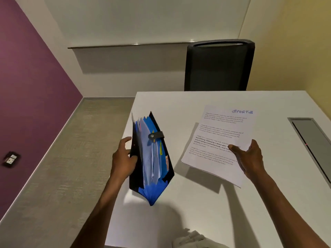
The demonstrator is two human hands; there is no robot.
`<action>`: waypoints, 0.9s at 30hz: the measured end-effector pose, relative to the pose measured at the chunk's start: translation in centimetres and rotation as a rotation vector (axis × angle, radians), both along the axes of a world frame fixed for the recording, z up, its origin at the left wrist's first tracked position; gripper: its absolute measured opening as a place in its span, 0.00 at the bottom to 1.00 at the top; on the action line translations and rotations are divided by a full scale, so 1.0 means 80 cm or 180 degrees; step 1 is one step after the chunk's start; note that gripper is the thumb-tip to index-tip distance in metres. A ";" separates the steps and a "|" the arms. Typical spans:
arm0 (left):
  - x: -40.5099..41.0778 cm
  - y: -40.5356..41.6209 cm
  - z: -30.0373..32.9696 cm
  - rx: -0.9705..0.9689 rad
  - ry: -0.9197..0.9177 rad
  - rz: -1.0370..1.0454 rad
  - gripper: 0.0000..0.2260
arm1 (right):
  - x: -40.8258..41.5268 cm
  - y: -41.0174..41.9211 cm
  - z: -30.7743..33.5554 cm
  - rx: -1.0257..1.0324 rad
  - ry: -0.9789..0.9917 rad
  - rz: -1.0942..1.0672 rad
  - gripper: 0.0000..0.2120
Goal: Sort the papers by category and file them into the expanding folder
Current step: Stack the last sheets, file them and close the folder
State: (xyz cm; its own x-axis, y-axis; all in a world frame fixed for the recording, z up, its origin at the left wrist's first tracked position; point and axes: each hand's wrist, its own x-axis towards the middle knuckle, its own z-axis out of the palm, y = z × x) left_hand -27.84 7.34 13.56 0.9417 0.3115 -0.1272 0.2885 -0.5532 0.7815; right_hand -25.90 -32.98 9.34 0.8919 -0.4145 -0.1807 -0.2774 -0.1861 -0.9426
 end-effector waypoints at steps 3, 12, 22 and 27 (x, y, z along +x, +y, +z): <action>-0.006 0.002 -0.002 -0.0014 -0.0085 -0.0005 0.26 | 0.007 -0.006 0.026 -0.0036 -0.0108 -0.0241 0.26; -0.021 -0.021 -0.006 -0.0054 0.0192 0.0360 0.17 | 0.014 -0.015 0.034 0.0277 -0.0257 -0.0008 0.44; -0.022 -0.067 -0.022 0.0239 0.0241 0.0282 0.40 | 0.026 0.062 0.078 -0.1289 -0.0691 0.1053 0.27; -0.023 -0.079 -0.023 0.0274 0.0203 0.0353 0.44 | 0.056 0.123 0.077 -0.2187 -0.0606 0.1713 0.09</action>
